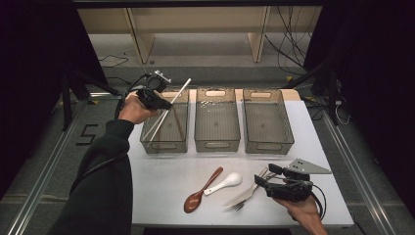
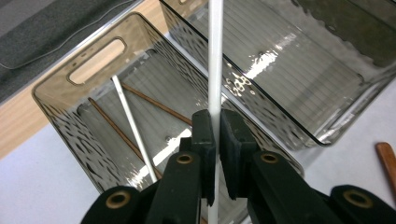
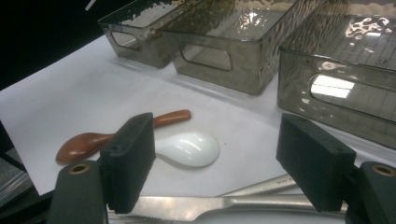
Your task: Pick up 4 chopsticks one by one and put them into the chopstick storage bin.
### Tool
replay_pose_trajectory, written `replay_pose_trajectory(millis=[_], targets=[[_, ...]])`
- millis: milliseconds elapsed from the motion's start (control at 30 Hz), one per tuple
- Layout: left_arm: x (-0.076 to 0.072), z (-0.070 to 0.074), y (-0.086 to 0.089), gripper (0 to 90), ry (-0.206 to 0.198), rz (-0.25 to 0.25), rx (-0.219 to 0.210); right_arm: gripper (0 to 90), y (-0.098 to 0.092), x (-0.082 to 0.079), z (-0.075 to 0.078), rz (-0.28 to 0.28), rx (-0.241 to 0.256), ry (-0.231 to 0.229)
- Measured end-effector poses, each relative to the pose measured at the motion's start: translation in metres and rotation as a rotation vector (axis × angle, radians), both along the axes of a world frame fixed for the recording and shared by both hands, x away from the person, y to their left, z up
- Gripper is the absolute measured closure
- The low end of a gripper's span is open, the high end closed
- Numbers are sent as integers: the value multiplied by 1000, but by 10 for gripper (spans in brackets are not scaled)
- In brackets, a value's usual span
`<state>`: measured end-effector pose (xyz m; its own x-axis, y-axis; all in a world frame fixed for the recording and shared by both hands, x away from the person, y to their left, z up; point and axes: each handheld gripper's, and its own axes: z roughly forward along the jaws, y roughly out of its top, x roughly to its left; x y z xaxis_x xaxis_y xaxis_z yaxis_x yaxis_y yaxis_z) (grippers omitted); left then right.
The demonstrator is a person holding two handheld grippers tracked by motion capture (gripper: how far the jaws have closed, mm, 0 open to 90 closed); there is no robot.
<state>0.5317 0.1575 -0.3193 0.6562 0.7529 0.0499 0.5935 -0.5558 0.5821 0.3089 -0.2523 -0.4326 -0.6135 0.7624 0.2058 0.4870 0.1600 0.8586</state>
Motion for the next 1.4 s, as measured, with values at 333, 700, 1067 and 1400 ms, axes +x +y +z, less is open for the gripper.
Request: replay_pose_trajectory(millis=[333,700,1067,1400], targets=[[20,-20,4,844,7,36,-2,286,-2,0,0,-4,7,3],[24,-37,1,843,6,51,14,286,-2,0,0,-2,8,5],[25,-61,13,842,37,103,21,286,-1,0,-1,-1,4,3],[26,-76,14,837,68,138,27,286,0,0,-1,2,3,2]])
